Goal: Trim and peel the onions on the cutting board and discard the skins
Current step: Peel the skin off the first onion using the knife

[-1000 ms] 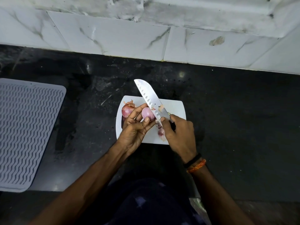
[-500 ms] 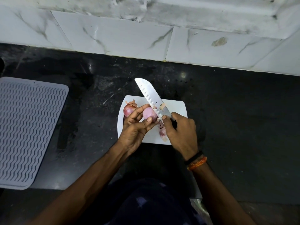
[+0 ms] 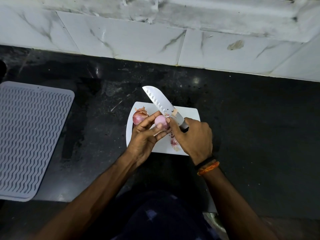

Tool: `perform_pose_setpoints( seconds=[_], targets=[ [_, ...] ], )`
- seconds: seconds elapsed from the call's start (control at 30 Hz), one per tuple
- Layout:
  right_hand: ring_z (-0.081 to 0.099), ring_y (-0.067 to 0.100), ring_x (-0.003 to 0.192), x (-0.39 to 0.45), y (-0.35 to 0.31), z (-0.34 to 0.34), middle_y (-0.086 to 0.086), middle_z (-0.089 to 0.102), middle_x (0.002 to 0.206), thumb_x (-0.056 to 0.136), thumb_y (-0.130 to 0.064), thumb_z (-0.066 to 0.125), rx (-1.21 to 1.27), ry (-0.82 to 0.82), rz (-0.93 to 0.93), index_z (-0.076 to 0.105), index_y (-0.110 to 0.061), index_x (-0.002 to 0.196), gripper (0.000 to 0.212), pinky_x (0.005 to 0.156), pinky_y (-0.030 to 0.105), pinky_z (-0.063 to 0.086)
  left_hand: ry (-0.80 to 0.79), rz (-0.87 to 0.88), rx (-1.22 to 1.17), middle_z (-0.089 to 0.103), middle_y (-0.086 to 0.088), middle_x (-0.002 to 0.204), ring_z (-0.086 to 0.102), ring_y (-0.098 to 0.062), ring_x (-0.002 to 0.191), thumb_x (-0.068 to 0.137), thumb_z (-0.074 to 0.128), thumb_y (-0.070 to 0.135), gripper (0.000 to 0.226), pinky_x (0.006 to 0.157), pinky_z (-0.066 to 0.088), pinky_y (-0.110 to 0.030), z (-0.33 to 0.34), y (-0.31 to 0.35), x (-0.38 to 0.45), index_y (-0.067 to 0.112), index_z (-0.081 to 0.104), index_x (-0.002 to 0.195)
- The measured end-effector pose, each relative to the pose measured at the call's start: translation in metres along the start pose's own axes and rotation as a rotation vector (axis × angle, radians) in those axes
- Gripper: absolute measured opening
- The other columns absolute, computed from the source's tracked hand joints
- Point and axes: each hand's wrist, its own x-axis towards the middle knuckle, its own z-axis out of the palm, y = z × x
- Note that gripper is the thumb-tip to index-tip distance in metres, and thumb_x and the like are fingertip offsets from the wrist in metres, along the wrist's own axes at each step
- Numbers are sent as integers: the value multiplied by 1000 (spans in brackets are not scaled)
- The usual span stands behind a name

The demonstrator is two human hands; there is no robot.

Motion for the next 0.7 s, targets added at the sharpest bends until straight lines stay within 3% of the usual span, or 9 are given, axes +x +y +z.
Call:
perform_pose_setpoints(
  seconds=[0.13, 0.27, 0.37, 0.47, 0.57, 0.7],
  targets=[
    [54, 9, 48, 3, 3, 0, -9, 60, 56, 81, -82, 38, 44, -53, -37, 62, -21, 66, 67, 47, 23, 38, 94, -32, -37, 55, -23, 139, 59, -37, 123, 91, 55, 3, 46, 89, 56, -41, -4, -1, 3, -3, 51, 137],
    [59, 11, 52, -2, -1, -1, -3, 63, 55, 79, -81, 49, 245, -160, -46, 69, -14, 64, 71, 52, 38, 48, 146, -57, -87, 58, -23, 136, 57, -39, 125, 96, 49, -1, 38, 92, 57, -42, -1, -1, 5, -3, 53, 133],
    [59, 6, 50, -3, 0, -9, -7, 63, 52, 85, -60, 62, 396, -97, 3, 68, -18, 63, 48, 49, 25, 42, 117, -60, -111, 71, -15, 117, 68, -31, 108, 98, 44, 0, 29, 82, 59, -38, 9, 4, 3, 1, 59, 123],
    [54, -2, 48, 1, 9, -12, -16, 52, 47, 88, -46, 67, 380, -38, 40, 54, -32, 57, 36, 45, 13, 34, 88, -70, -160, 70, -19, 116, 67, -37, 109, 100, 43, 0, 29, 84, 59, -42, 12, 6, 1, -3, 57, 125],
    [53, 0, 47, 2, 15, -10, -16, 48, 46, 88, -49, 66, 311, -50, 36, 50, -34, 54, 41, 45, 13, 34, 96, -86, -180, 67, -23, 121, 64, -41, 114, 100, 43, -1, 31, 85, 59, -44, 12, 6, 1, -4, 56, 127],
    [51, 5, 48, 2, 18, -6, -14, 52, 51, 85, -67, 54, 217, -71, 9, 60, -19, 61, 53, 50, 17, 30, 87, -104, -176, 63, -22, 129, 64, -36, 115, 101, 37, -4, 35, 86, 59, -43, 11, 6, 1, -5, 52, 132]
  ],
)
